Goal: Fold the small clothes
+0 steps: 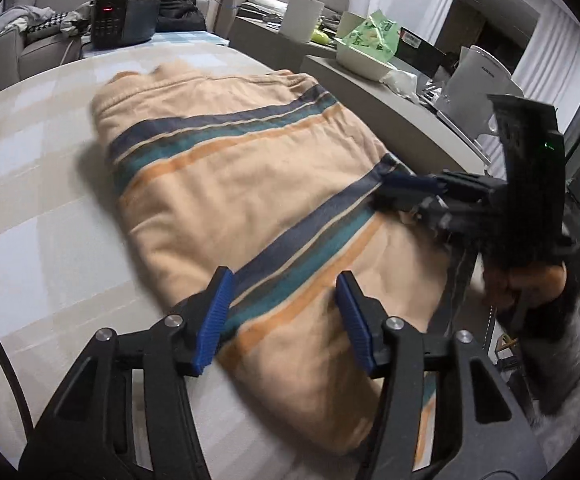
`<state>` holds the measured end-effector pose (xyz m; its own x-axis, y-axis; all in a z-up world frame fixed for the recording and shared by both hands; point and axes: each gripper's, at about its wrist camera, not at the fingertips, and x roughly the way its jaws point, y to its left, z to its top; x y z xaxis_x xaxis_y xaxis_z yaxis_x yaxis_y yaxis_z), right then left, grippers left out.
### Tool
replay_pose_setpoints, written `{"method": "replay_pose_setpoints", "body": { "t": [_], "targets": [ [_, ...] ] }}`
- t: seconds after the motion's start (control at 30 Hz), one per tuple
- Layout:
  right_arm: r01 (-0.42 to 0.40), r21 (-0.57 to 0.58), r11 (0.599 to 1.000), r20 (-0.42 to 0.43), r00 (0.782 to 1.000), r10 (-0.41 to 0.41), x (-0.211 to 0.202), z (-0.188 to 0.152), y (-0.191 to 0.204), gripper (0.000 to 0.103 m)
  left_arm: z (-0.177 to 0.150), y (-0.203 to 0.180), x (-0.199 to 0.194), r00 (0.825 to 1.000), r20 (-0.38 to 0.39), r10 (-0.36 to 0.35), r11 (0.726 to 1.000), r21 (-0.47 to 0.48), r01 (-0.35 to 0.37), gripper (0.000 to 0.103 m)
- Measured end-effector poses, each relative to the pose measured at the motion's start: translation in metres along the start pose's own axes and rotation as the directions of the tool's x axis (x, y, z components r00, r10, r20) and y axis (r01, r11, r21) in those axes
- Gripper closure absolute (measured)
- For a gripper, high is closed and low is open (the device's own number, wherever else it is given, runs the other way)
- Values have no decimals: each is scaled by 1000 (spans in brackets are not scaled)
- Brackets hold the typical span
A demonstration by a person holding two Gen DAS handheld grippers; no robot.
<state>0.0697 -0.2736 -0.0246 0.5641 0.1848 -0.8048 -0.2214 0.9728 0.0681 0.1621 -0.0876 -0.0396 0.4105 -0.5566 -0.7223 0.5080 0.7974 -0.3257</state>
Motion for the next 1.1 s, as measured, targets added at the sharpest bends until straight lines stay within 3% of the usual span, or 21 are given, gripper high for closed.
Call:
{"method": "replay_pose_setpoints", "body": {
  "t": [0.07,0.13,0.27,0.37,0.43,0.6,0.67,0.8,0.87,0.93,0.97,1.1],
  "targets": [
    [9,63,998,6,1000,-9,-15,-4,-8,70,-4,2,-9,999,-16,32,999,0,-32,51],
    [-18,36,999,26,1000,17,-30,-9,2,68,-4,1,-17,999,-18,51,999,-13,-51,51],
    [-121,-8,993,-21,992,121,-25,-24,30,67,-2,-19,-21,1000,9,-7,1000,0,7,51],
    [-94,-59,994,-30,995,92,-19,-34,38,66,-10,-31,-8,999,-42,-6,999,32,7,51],
    [-80,-46,996,-28,997,79,-24,-35,26,66,-17,-33,-7,1000,-26,4,998,69,-2,51],
    [74,12,997,-9,997,-74,-49,-47,-14,64,-28,-27,-21,999,-36,33,998,54,-31,51],
    [42,26,999,6,999,-42,-58,-45,-18,64,-27,-30,-29,999,-30,31,999,31,-30,51],
    [-39,-60,997,41,998,41,-63,-45,17,60,-20,-50,-30,1000,-3,-30,998,56,30,51],
    [-90,-76,993,-1,996,91,-54,-50,27,60,-25,-59,-20,998,-37,-51,995,86,54,51],
    [-53,-112,992,-10,999,53,-51,-55,26,60,-32,-58,-10,997,-70,-24,994,101,31,51],
    [-31,-104,994,1,999,32,-55,-59,18,60,-36,-54,-15,998,-43,-40,993,106,45,51],
    [95,-49,994,-8,995,-96,-71,-64,-15,58,-44,-43,-29,998,-56,-32,996,78,37,51]
  ]
}}
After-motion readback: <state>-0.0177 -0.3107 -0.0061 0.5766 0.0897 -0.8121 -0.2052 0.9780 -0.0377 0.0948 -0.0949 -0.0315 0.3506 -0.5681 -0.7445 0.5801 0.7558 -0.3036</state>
